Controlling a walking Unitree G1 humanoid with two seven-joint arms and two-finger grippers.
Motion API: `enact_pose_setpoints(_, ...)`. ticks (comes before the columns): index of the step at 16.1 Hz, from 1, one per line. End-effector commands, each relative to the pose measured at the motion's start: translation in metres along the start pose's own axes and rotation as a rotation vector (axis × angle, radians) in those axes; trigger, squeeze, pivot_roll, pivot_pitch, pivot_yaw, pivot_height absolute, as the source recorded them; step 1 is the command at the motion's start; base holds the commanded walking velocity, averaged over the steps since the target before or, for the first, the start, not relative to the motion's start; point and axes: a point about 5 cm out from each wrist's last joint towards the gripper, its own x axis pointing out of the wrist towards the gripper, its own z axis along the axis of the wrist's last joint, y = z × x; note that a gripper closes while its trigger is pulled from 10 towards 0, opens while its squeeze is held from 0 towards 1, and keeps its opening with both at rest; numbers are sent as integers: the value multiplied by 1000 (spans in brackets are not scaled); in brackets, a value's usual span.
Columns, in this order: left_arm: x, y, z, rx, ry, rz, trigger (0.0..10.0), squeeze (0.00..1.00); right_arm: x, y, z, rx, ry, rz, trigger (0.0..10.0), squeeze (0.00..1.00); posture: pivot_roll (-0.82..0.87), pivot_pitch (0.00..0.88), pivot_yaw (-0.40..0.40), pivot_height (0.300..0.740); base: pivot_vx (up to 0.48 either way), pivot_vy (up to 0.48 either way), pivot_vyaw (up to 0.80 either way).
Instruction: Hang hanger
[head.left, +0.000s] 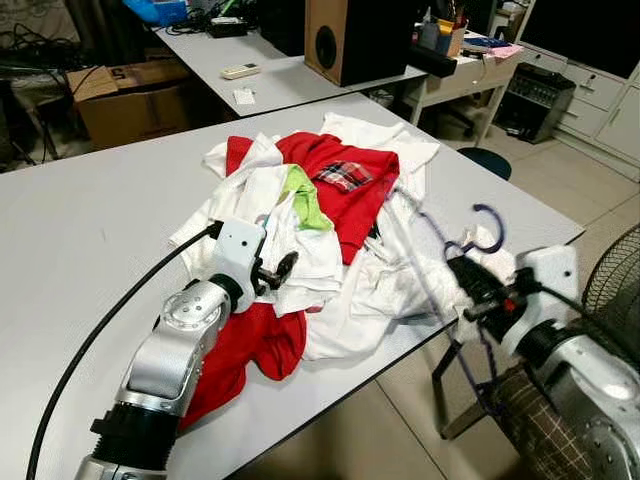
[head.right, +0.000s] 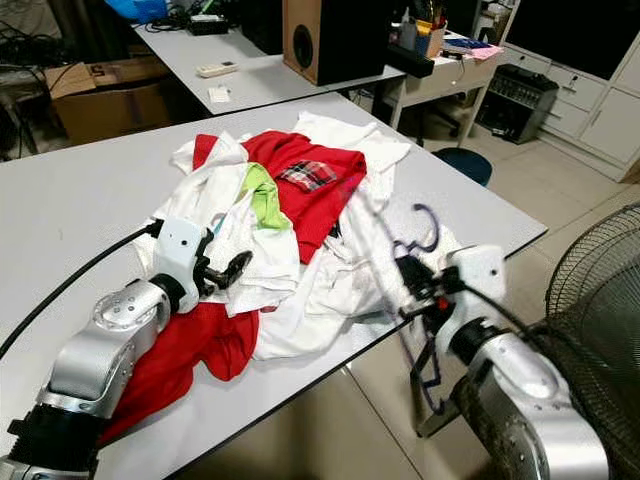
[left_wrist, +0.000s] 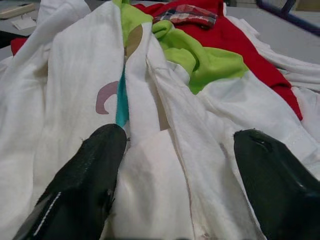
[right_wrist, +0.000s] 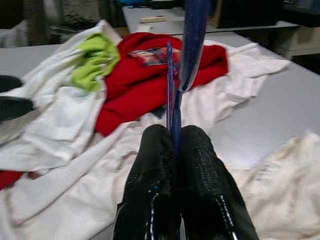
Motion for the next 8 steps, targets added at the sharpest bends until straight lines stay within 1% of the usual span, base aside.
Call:
enact_pose_setpoints(1,2,0,3,14,-5,-9,0,0,-2,-1,5,-18,-14,6,10000,0,-43,0,-16,740,0,0,0)
enact_pose_setpoints(8,3,-1,-3,16,23,-10,0,0,-3,-3,5,-25,-12,7,10000,0,-46,0,-16,740,0,0,0)
